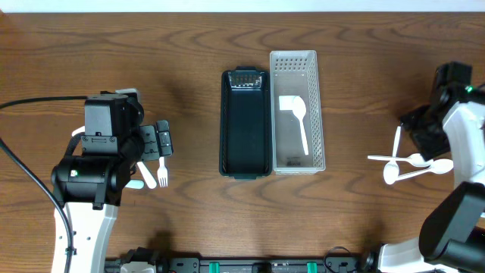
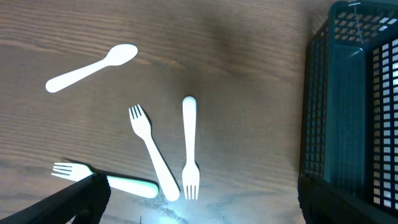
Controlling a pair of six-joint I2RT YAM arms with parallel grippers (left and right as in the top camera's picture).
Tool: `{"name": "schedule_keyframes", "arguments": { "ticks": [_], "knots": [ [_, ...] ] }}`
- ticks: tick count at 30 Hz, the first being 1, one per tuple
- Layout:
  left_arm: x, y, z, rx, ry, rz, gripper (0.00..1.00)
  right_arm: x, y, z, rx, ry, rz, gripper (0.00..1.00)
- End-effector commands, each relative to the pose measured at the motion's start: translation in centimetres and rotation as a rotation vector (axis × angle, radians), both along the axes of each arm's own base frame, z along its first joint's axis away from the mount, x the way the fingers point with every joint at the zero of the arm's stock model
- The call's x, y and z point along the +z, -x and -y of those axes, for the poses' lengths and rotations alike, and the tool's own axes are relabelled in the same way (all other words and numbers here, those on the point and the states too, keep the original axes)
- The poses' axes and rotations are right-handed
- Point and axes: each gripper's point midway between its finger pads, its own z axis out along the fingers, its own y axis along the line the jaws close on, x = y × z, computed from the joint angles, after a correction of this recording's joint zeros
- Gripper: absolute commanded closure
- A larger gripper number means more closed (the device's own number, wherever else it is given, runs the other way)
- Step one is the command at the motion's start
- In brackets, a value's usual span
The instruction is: Pack container
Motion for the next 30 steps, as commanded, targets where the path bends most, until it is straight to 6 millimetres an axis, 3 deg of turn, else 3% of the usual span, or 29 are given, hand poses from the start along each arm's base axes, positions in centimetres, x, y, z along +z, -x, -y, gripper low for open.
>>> {"name": "schedule_keyframes", "arguments": {
  "ticks": [1,8,20,30],
  "knots": [
    [0.5,0.0,-0.3,0.008,-0.007,0.009,0.02,-1.9,0.7,0.2,-0.032,-0.004,0.001,0.3],
    [0.2,0.4,-0.3,0.008,-0.009,-0.013,0.02,-4.2,0.6,0.3,-0.034,0.008,0.038,0.42],
    [-0.6,0.2,-0.3,0.008,-0.011,-0.045,0.02,-6.8,1.8,0.1,-0.152,0.006,0.059,0.39],
    [-1.2,-0.1,-0.3,0.008,-0.012,-0.067,0.02,-6.8,1.1,0.4,-0.176,0.013,0.102,0.41]
  ]
}}
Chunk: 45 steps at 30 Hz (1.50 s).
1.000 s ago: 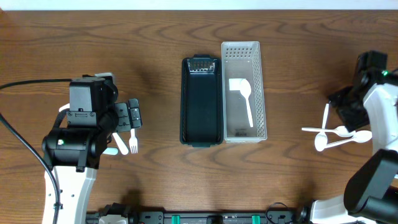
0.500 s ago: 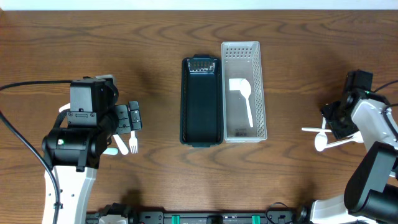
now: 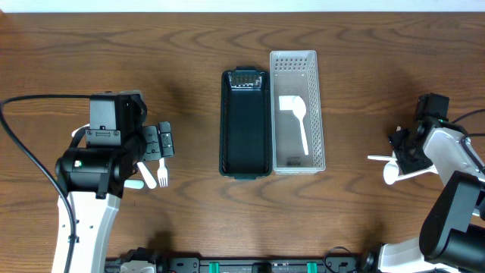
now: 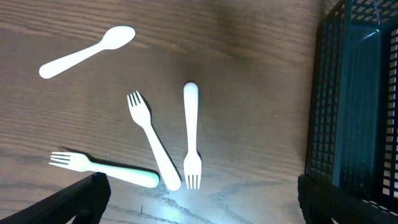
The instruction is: Pack container
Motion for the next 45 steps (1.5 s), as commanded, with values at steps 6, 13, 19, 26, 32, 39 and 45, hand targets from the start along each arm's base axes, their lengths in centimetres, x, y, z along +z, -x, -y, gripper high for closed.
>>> {"name": "schedule_keyframes", "arguments": {
  "ticks": [6,13,19,26,32,39,45],
  "knots": [
    [0.3,-0.2,-0.3,0.007,-0.009,0.006,0.02,-0.1,0.8,1.2,-0.101,0.004,0.005,0.44],
    [0.4,-0.2,-0.3,0.007,-0.009,0.006,0.02,-0.6,1.5,1.7,-0.144,0.0,0.005,0.42],
    [0.4,-0.2,-0.3,0.007,-0.009,0.006,0.02,-1.6,2.0,1.5,-0.145,0.0,0.005,0.42],
    [0.3,-0.2,-0.3,0.008,-0.008,0.006,0.02,-2.6,2.8,1.2,-0.145,-0.002,0.001,0.56],
    [0.3,-0.2,-0.3,0.007,-0.009,0.006,0.02,-2.8,3.1,1.1,-0.145,-0.004,-0.007,0.79],
    [0.3,-0.2,-0.3,0.007,-0.008,0.006,0.02,-2.6,1.4,0.4,-0.024,-0.043,0.048,0.99],
    [0.3,-0.2,-0.3,0.007,-0.008,0.006,0.02,1.6,-2.9,-0.5,0.135,-0.074,0.206,0.99]
  ]
}}
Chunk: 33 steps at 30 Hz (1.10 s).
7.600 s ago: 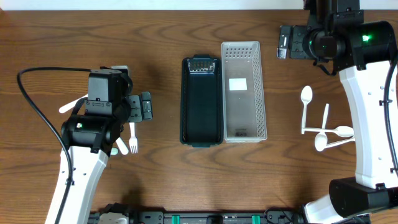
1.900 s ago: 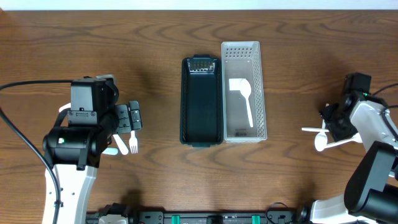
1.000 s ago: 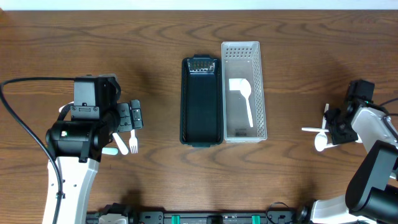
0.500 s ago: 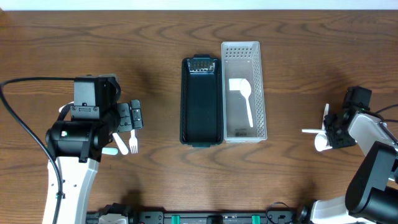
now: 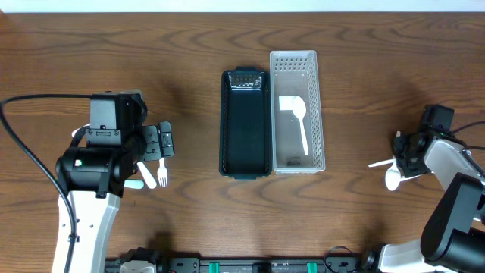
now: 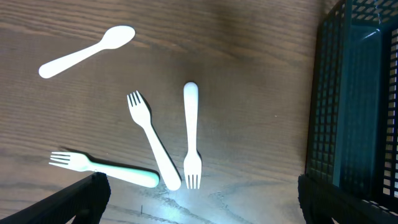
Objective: Pack container
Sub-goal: 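Place the white spoon into the white basket with the right gripper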
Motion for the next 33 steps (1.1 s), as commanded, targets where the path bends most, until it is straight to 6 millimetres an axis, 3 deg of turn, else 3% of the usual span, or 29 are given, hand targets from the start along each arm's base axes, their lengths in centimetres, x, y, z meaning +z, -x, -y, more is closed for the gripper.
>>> {"name": "schedule_keyframes", "arguments": {
  "ticks": [1,4,7,10,13,16,20,27,31,33],
  "knots": [
    [0.4,-0.2,-0.3,0.007,-0.008,0.007,0.02,4.8,-3.6,-0.6,0.148,0.005,0.144,0.99],
    [0.4,-0.2,-0.3,0.007,-0.008,0.008,0.02,10.2,-6.3,-1.5,0.274,0.08,0.24,0.99],
    [0.4,-0.2,-0.3,0.007,-0.008,0.008,0.02,16.0,-8.8,-4.2,0.438,0.163,0.345,0.99],
    [0.4,-0.2,-0.3,0.007,-0.008,0.007,0.02,21.1,-10.9,-9.5,0.657,0.226,0.445,0.99],
    [0.4,-0.2,-0.3,0.007,-0.008,0.008,0.02,22.9,-11.6,-15.5,0.858,0.244,0.492,0.99],
    [0.4,-0.2,-0.3,0.007,-0.008,0.007,0.02,21.7,-11.1,-20.6,0.992,0.218,0.477,0.99],
    [0.4,-0.2,-0.3,0.007,-0.008,0.008,0.02,17.7,-10.7,-24.6,1.096,0.173,0.381,0.99],
    [0.4,-0.2,-0.3,0.007,-0.008,0.007,0.02,7.9,-9.5,-27.6,1.288,0.099,0.128,0.92],
    [0.4,-0.2,-0.3,0.007,-0.008,0.007,0.02,5.4,-8.9,-28.2,1.348,0.061,0.075,0.76],
    [0.4,-0.2,-0.3,0.007,-0.008,0.008,0.02,5.5,-9.0,-28.2,1.358,0.066,0.078,0.58]
  ]
}}
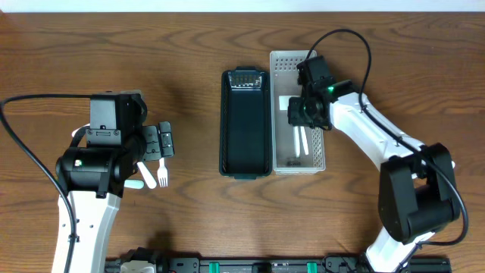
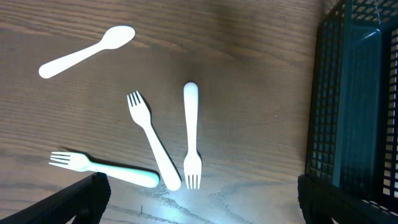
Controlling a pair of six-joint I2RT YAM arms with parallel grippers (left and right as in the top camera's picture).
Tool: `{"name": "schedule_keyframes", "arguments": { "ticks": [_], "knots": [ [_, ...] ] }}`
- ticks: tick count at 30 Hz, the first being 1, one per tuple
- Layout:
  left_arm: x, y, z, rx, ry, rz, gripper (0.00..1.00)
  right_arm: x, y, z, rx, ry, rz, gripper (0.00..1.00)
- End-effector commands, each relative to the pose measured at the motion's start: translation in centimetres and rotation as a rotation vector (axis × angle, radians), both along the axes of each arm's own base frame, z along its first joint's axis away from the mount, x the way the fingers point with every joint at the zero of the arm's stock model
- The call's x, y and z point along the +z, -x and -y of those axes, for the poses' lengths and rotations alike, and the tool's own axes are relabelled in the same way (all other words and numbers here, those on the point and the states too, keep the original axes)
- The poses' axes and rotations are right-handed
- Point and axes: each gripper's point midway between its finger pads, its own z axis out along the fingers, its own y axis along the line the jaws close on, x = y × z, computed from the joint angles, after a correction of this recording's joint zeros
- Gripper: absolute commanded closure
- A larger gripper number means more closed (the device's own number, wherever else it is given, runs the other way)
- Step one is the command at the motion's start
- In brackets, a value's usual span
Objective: Pack container
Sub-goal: 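Place the white spoon into the white basket with the right gripper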
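Observation:
My left gripper [image 2: 200, 208] hangs open over three white forks: one [image 2: 153, 149] slanted, one [image 2: 191, 134] upright with tines toward me, one [image 2: 102, 172] low on the left. A white spoon [image 2: 87, 51] lies beyond them. The dark mesh container [image 1: 245, 123] stands mid-table beside the white basket [image 1: 317, 114]. My right gripper [image 1: 302, 114] hovers over the white basket, above white spoons [image 1: 298, 141] whose handles show under it. Its fingers are hidden, so I cannot tell whether it grips one.
The dark container's wall [image 2: 354, 106] fills the right edge of the left wrist view. My right arm [image 1: 379, 136] stretches across the table's right side to the basket. My left arm's cable [image 1: 30, 182] loops along the left edge.
My right gripper was at the spoons on the far right of the table and now stands over the white basket, where a second spoon handle shows. The left arm and forks are unchanged.
My right gripper was raised near several spoons at the far right, then lower among them at the two later moments. Now it is over the white basket, which earlier held one spoon. My left gripper stayed open above the forks, shifting only slightly early on.

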Motion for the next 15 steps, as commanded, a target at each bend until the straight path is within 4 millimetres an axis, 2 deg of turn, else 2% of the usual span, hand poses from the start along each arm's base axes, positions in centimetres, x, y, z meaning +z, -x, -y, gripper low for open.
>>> {"name": "schedule_keyframes", "arguments": {
  "ticks": [1,2,4,7,8,11,13,15],
  "knots": [
    [0.4,-0.2,-0.3,0.007,-0.008,0.007,0.02,1.2,-0.3,-0.7,0.066,-0.011,0.034,0.58],
    [0.4,-0.2,-0.3,0.007,-0.008,0.007,0.02,1.6,-0.5,-0.7,0.069,-0.011,0.041,0.56],
    [0.4,-0.2,-0.3,0.007,-0.008,0.007,0.02,3.8,-0.9,-0.3,0.059,-0.009,0.065,0.53],
    [0.4,-0.2,-0.3,0.007,-0.008,0.007,0.02,8.6,-1.8,2.2,-0.02,0.031,0.134,0.53],
    [0.4,-0.2,-0.3,0.007,-0.008,0.007,0.02,10.6,-2.1,3.7,-0.066,0.05,0.168,0.51],
    [0.4,-0.2,-0.3,0.007,-0.008,0.007,0.02,16.0,-1.9,8.6,-0.182,0.093,0.258,0.35],
    [0.4,-0.2,-0.3,0.007,-0.008,0.007,0.02,18.3,-0.8,12.1,-0.245,0.116,0.286,0.31],
    [0.4,-0.2,-0.3,0.007,-0.008,0.007,0.02,19.2,1.1,15.7,-0.314,0.142,0.263,0.27]
  ]
}}
